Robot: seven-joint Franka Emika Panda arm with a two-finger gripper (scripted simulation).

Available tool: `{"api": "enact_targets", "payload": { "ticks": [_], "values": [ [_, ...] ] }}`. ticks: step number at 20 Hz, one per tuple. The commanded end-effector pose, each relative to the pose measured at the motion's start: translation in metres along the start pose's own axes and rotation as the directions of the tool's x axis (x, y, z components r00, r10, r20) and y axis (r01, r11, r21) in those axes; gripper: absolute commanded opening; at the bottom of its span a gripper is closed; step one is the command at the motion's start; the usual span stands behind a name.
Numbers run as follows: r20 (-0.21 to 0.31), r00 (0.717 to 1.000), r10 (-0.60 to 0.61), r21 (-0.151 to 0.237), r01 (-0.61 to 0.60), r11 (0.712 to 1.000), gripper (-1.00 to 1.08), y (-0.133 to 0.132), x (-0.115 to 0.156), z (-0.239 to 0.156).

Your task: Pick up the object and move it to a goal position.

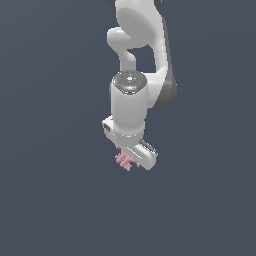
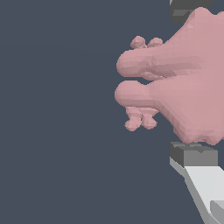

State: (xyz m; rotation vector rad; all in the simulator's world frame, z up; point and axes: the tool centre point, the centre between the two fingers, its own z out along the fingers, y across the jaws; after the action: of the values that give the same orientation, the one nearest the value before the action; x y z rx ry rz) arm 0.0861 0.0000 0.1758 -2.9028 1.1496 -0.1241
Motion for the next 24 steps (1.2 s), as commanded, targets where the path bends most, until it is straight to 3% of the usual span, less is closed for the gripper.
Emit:
{"api": "enact_targets", "payload": {
  "ticks": [1, 13, 24],
  "values": [
    [-0.013, 1.000, 0.025, 0.007, -0.025, 1.000, -1.00, -0.006, 0.010, -0.032],
    [-0.067, 0.989, 0.129, 0.038, -0.127, 0.991, -1.00, -0.028, 0.051, -0.163],
    [-0.089, 0.981, 0.173, 0.053, -0.169, 0.984, -1.00, -0.036, 0.069, -0.220]
  ]
}}
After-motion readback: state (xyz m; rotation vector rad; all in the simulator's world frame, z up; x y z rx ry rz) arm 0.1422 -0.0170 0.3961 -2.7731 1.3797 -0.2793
